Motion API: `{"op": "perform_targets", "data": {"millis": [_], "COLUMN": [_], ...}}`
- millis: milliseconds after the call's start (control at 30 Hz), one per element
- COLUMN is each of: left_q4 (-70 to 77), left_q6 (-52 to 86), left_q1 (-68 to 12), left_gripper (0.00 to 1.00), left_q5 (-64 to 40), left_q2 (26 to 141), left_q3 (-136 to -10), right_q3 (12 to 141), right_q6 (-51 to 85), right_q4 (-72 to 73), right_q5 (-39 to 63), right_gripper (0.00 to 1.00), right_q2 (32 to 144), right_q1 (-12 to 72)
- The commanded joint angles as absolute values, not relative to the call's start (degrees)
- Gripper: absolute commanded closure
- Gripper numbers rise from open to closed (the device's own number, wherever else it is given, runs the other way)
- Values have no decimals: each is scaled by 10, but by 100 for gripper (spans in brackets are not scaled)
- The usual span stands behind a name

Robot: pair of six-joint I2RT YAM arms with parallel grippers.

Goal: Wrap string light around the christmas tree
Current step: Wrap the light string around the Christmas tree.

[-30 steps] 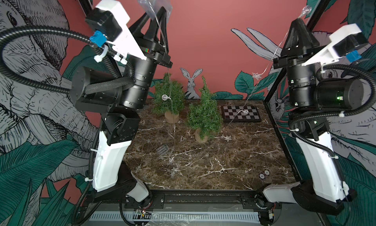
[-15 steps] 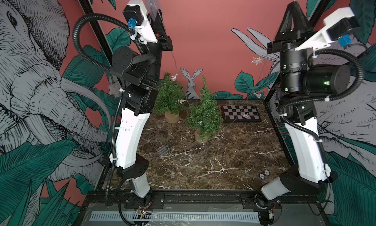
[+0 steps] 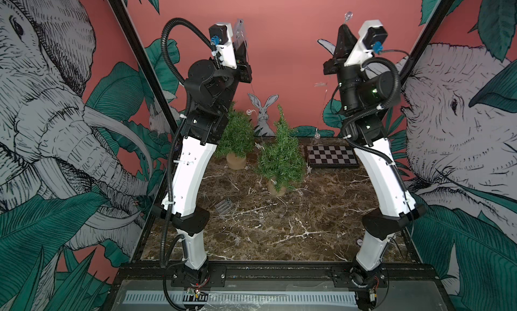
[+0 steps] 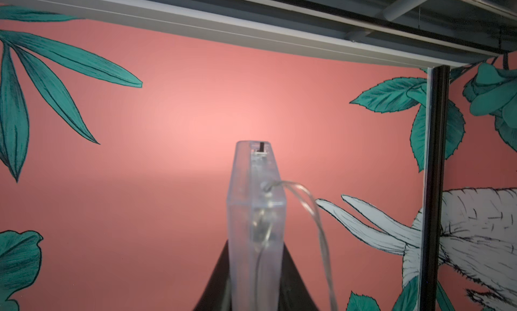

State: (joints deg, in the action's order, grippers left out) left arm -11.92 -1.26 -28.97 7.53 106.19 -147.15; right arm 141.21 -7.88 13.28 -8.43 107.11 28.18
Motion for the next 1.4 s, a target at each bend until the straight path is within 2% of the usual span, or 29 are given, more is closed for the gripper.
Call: {"op": "perform_targets", "data": {"millis": [0, 167, 333, 700, 1133, 1367], "left_q4": [-142, -173, -208, -229, -247, -257], "left_q6": [-9, -7, -1, -5, 0, 21], "left_q1": [-283, -281, -281, -281, -281, -281], "left_gripper": [100, 100, 100, 100, 100, 100], "left_q5": [57, 48, 38, 35, 43, 35], "left_q2": [1022, 988, 948, 820, 713, 662], "left_q3": [-1455, -1423, -1386, -1236, -1131, -1085], "right_q3": [1473, 1555, 1543, 1536, 1391, 1227], "right_q6": [-58, -7, 77, 109, 51, 23], "right_q4": [112, 86, 115, 97, 3, 20], "right_q5": [-90, -51, 38, 136, 216, 213], "right_gripper": [100, 100, 100, 100, 100, 100], "right_q2": [1108, 1190, 1225, 1263, 1126, 1015], "right_q1": [266, 259, 264, 342, 414, 440]}}
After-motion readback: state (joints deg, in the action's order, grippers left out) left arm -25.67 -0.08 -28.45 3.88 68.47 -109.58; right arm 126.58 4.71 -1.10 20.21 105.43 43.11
